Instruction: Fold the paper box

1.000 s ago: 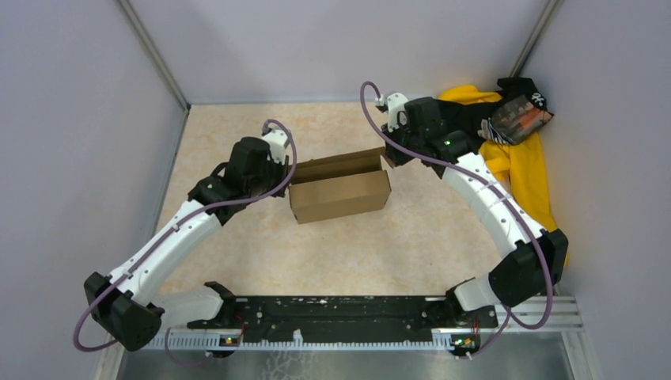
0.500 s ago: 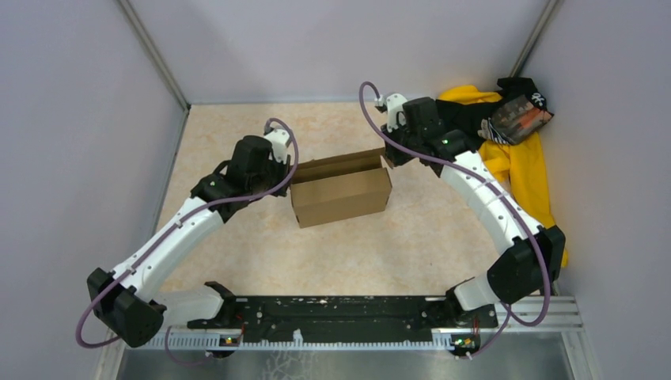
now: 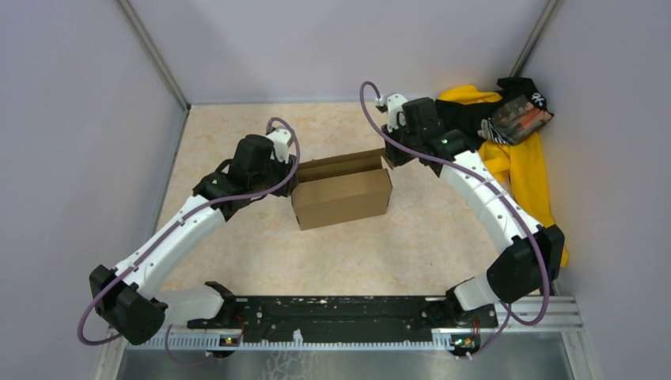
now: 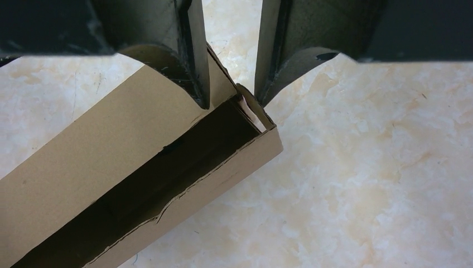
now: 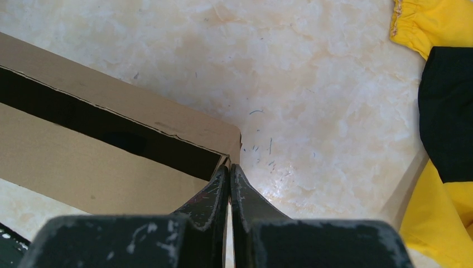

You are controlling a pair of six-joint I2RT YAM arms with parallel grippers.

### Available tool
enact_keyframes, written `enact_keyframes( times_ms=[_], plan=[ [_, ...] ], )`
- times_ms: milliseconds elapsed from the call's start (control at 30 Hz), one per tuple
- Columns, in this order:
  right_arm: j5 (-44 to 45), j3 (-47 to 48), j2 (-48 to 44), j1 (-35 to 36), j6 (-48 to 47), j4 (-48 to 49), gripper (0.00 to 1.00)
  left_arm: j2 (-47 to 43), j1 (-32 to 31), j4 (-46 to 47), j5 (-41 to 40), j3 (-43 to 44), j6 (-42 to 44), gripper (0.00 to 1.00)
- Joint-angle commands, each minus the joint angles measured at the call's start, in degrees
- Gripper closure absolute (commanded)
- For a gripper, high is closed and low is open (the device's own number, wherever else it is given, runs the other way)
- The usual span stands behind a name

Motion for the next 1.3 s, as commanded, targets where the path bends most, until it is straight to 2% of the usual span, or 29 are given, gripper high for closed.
enact_keyframes(
  times_ms=[0, 267, 467, 767, 867, 933, 1033, 1133, 1267],
  plan=[
    [-2.0, 0.1, -0.3, 0.3, 1.0, 1.7, 1.00, -0.8, 0.0, 1.2, 2.4, 2.1, -0.1, 0.55],
    [-2.2, -0.1, -0.2, 0.3, 1.1, 2.0, 1.00, -2.4, 0.0, 1.1, 2.8, 2.2, 1.8, 0.42],
    [-2.4, -0.7, -0.4, 0.3, 1.1, 2.3, 1.00, -2.7, -0.1, 0.0, 2.6, 3.6, 2.0, 0.38],
    [-2.3, -0.7, -0.3, 0.3, 1.1, 2.3, 1.00, -3.6, -0.1, -0.7, 1.6, 5.0, 1.2, 0.38],
    [-2.5, -0.7, -0.3, 0.3, 1.1, 2.3, 1.00, -4.6, -0.1, -0.6, 3.3, 6.1, 0.8, 0.46],
    [-2.5, -0.7, -0.2, 0.3, 1.1, 2.3, 1.00, -5.0, -0.1, -1.3, 4.8, 7.4, 0.1, 0.58],
    [-2.5, -0.7, -0.1, 0.3, 1.2, 2.3, 1.00, -5.1, -0.1, -2.6, 7.7, 10.1, -1.8, 0.69],
    [-2.6, -0.9, -0.2, 0.3, 1.3, 2.5, 1.00, -5.3, -0.2, -3.1, 9.0, 10.9, -3.4, 0.72],
    [-3.0, -1.1, -0.2, 0.3, 1.7, 2.6, 1.00, -6.2, -0.1, -2.1, 7.4, 8.4, -3.6, 0.66]
  ],
)
